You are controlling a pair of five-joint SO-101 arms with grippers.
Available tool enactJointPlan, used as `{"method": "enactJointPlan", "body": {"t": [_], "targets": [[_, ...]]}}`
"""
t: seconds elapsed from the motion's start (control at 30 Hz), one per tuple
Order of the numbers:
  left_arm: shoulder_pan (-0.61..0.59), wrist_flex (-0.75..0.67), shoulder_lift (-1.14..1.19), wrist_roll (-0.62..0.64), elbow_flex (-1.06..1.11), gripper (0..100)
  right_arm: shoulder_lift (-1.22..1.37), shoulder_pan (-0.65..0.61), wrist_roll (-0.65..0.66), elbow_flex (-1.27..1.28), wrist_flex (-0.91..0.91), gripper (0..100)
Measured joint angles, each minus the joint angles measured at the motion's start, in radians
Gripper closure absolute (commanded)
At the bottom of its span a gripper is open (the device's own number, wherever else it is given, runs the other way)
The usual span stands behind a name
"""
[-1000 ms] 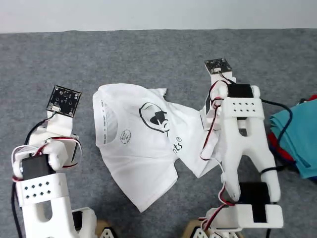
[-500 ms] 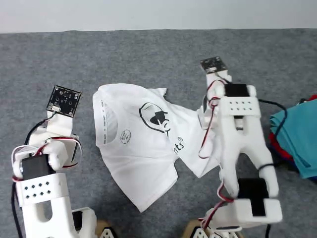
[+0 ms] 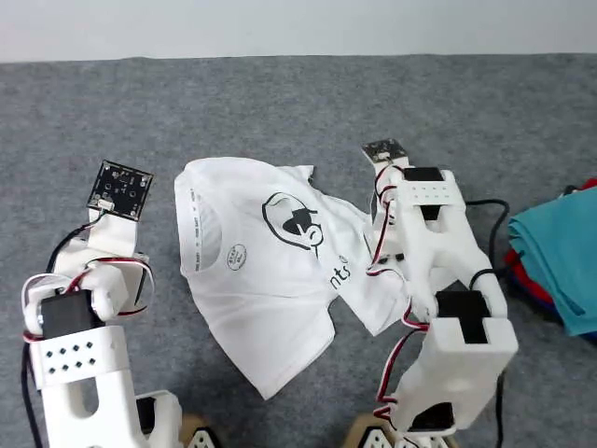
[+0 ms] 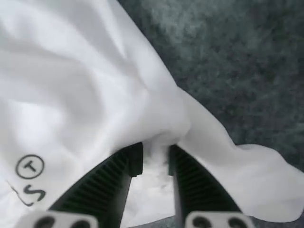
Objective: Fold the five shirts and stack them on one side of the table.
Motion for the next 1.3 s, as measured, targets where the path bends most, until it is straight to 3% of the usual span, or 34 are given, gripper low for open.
{"method": "enactJointPlan", "body": {"t": [0.33,0.5,0.7,1.03,1.3], "targets": [[0.0,0.0,0.0,0.0,0.0,100,-0.002,0.031,0.02,0.0,0.005,86.3],[0.0,0.0,0.0,0.0,0.0,100,0.035,0.034,0.023,-0.003,-0.009,99.6],[0.0,0.0,0.0,0.0,-0.011,100,0.034,0.032,0.026,-0.02,0.002,98.9],[0.075,0.051,0.014,0.021,-0.247,100,-0.282,0.034,0.091,-0.02,0.253,98.9],[0.115,0.051,0.327,0.028,-0.411,99,-0.39,0.034,0.092,-0.018,0.431,98.9]]}}
